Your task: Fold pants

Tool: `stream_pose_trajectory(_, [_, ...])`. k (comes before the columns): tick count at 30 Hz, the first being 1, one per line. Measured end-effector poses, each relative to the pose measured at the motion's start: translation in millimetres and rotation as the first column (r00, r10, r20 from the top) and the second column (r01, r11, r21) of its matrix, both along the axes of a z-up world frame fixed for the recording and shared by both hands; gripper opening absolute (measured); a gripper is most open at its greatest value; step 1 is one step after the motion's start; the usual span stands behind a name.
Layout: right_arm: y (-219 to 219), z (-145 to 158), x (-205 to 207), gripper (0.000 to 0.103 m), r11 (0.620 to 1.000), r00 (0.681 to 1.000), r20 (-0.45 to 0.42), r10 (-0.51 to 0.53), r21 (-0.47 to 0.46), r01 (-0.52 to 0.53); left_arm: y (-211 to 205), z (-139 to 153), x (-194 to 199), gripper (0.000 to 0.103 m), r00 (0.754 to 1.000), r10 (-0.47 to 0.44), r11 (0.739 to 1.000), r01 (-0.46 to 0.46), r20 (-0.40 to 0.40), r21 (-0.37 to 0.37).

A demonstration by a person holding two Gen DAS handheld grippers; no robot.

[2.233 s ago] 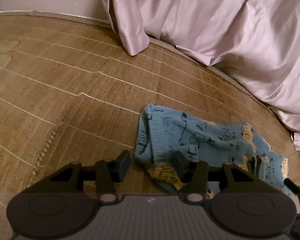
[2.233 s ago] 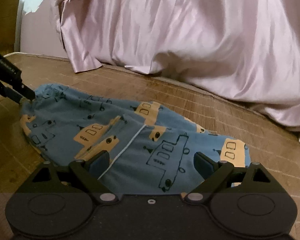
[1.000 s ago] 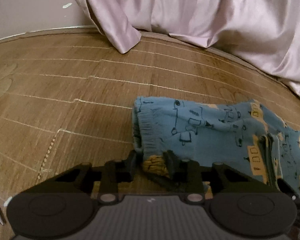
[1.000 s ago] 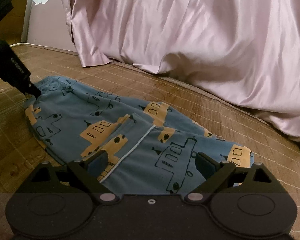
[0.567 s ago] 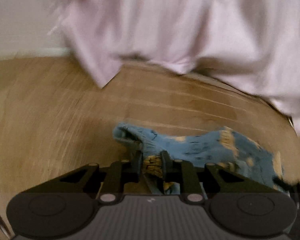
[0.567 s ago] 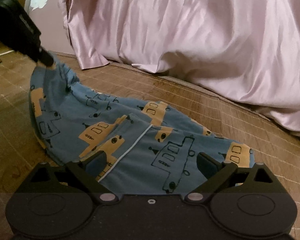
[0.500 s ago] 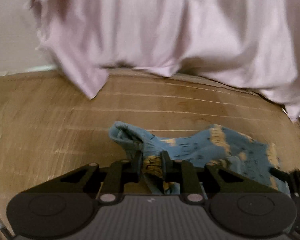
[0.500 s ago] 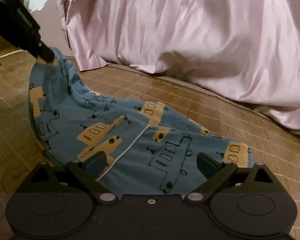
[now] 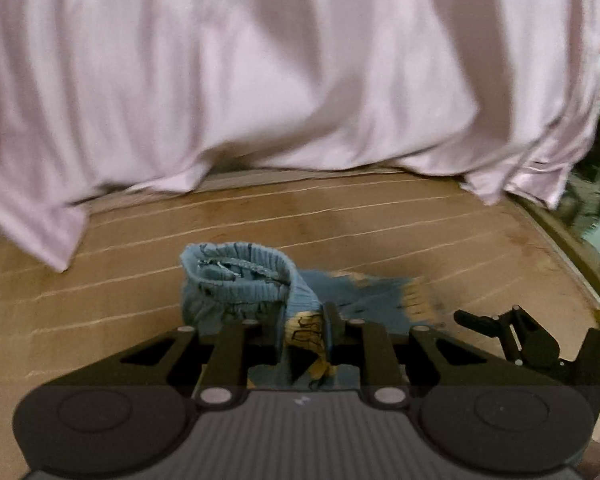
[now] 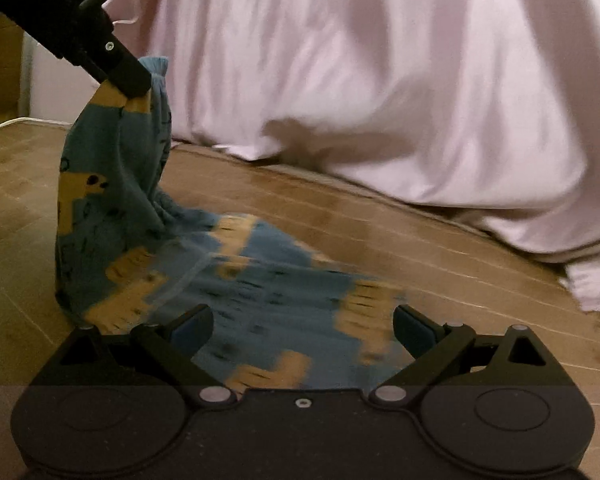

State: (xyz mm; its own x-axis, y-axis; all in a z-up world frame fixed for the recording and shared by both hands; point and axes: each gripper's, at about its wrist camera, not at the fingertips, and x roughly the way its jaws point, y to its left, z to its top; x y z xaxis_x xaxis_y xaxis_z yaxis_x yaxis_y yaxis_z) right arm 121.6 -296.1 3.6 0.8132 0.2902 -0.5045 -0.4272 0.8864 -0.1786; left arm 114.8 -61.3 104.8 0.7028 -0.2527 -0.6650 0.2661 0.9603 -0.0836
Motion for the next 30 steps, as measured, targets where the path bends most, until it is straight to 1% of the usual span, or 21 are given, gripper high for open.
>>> stream_pose_trajectory(1, [-12,4,-1,0.097,1.0,1.0,-0.005,-0.002,0.004,0.002,-11,2,1,0.02,1.0,-0.023,1.0,0.023,0.002,0.0])
stream_pose_trajectory(3, [-35,11,-1,0.097,0.999,0.999,-0.025,0.038,0.01,-0.038,-32,4,2,0.02,0.998,-0.07,0.998,0.07,0.0,-0.004])
stream_pose_trajectory(6, [-62,16,-6,0.097,0.998,0.998,0.014,0.059,-0.031,-0.059,-62,-1,8,0.021,0.991,-0.134,0.991,0.134,-0.018,-0.024])
stream_pose_trajectory(9, [-82,17,-3,0.097,0.996,1.0,0.028,0.008,-0.094,-0.005,-96,-15,13,0.021,0.979,-0.202,0.979,0.202,-0.034,0.0])
stream_pose_trajectory(11, [-95,14,1,0.097,0.985,0.998,0.029,-0.054,-0.164,0.058,-119,-27,15,0.021,0.97,-0.238,0.971,0.239,-0.045,0.02])
stream_pose_trajectory(13, [-107,10,4,0.097,0.972,0.995,0.019,-0.1,-0.213,0.102,-139,-42,19,0.021,0.961,-0.266,0.963,0.269,-0.081,0.03])
stream_pose_trajectory(16, [-125,2,4,0.097,0.95,0.993,0.014,-0.121,-0.289,0.12,-157,-66,24,0.023,0.948,-0.283,0.954,0.294,-0.147,0.056])
stream_pose_trajectory(18, [-133,-1,5,0.097,0.935,0.987,0.02,-0.159,-0.318,0.156,-161,-76,22,0.024,0.937,-0.313,0.945,0.324,-0.154,0.052])
stream_pose_trajectory(19, [-136,-1,5,0.097,0.934,0.984,0.024,-0.175,-0.311,0.173,-161,-78,20,0.029,0.936,-0.319,0.943,0.329,-0.148,0.044])
stream_pose_trajectory(20, [-137,0,5,0.097,0.936,0.982,0.027,-0.188,-0.297,0.187,-158,-77,17,0.036,0.936,-0.322,0.944,0.33,-0.144,0.029])
stream_pose_trajectory(21, [-137,2,5,0.097,0.938,0.978,0.033,-0.206,-0.278,0.207,-156,-76,14,0.058,0.934,-0.328,0.943,0.333,-0.139,0.01])
stream_pose_trajectory(22, [-137,4,4,0.097,0.941,0.974,0.04,-0.224,-0.253,0.226,-151,-74,9,0.069,0.936,-0.333,0.943,0.334,-0.119,-0.01])
stream_pose_trajectory(24, [-136,11,5,0.097,0.955,0.969,0.035,-0.246,-0.163,0.249,-138,-67,-4,0.068,0.939,-0.337,0.941,0.337,-0.068,-0.019])
stream_pose_trajectory(26, [-138,19,5,0.097,0.968,0.968,-0.012,-0.249,0.013,0.249,-122,-63,-14,0.068,0.953,-0.302,0.953,0.303,-0.036,0.018])
stream_pose_trajectory(28, [-137,24,10,0.097,0.957,0.97,-0.055,-0.236,0.159,0.242,-108,-67,-19,0.068,0.956,-0.292,0.954,0.293,-0.024,0.067])
stream_pose_trajectory(29, [-135,25,14,0.097,0.948,0.975,-0.075,-0.21,0.229,0.222,-103,-70,-20,0.068,0.955,-0.295,0.951,0.297,-0.028,0.083])
stream_pose_trajectory(30, [-131,25,19,0.097,0.94,0.979,-0.09,-0.182,0.277,0.2,-99,-75,-21,0.069,0.953,-0.302,0.948,0.304,-0.034,0.093])
